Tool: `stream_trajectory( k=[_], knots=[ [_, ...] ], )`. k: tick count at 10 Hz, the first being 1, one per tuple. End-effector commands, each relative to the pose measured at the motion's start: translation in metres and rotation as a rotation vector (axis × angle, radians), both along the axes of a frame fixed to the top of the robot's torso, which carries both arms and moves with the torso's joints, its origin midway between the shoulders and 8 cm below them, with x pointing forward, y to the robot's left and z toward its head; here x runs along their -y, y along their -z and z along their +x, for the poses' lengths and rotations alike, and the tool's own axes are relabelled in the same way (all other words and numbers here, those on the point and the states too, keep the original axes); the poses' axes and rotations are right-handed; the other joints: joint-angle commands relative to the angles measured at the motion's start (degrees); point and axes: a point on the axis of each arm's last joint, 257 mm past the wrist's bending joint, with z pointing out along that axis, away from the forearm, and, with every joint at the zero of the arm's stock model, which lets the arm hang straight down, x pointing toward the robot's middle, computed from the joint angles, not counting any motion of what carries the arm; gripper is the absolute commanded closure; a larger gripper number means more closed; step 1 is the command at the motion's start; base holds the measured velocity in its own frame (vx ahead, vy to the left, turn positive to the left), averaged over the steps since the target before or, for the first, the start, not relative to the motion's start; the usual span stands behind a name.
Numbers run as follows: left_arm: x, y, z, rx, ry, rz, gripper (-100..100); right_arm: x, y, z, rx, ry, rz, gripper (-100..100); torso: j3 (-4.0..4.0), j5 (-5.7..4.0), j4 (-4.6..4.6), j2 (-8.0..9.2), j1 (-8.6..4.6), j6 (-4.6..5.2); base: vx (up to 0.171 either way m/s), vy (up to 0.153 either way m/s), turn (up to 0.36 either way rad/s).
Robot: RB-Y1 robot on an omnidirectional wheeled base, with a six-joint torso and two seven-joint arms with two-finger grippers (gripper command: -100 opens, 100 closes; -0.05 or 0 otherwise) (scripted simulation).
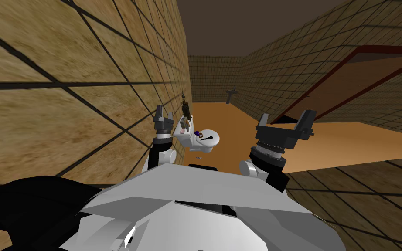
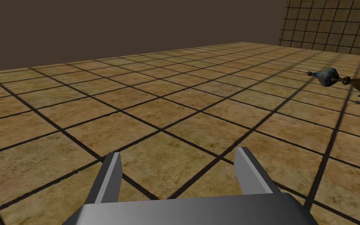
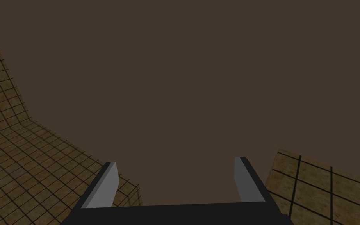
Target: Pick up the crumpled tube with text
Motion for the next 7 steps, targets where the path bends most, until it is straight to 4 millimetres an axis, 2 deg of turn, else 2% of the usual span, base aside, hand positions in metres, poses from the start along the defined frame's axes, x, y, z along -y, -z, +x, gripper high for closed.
stream_trajectory(
  k=[1,4,7],
  knots=[
    [0.005,0.004,0.002,-0.013,0.014,0.027,-100,0.0,0.0,0.0,0.0,0.0,0.0,0,0.0,0.0,0.0,0.0,0.0,0.0,-0.01,-0.009,0.0],
    [0.015,0.02,0.009,-0.057,0.044,0.087,-100,0.0,0.0,0.0,0.0,0.0,0.0,0,0.09,-0.01,0.03,0.15,-0.05,0.0,-0.044,-0.019,0.006],
    [0.023,0.047,0.017,-0.121,0.067,0.147,-100,0.0,0.0,0.0,0.0,0.0,0.0,0,0.15,-0.03,0.06,0.26,-0.13,0.0,-0.064,-0.035,0.01]
  ],
)
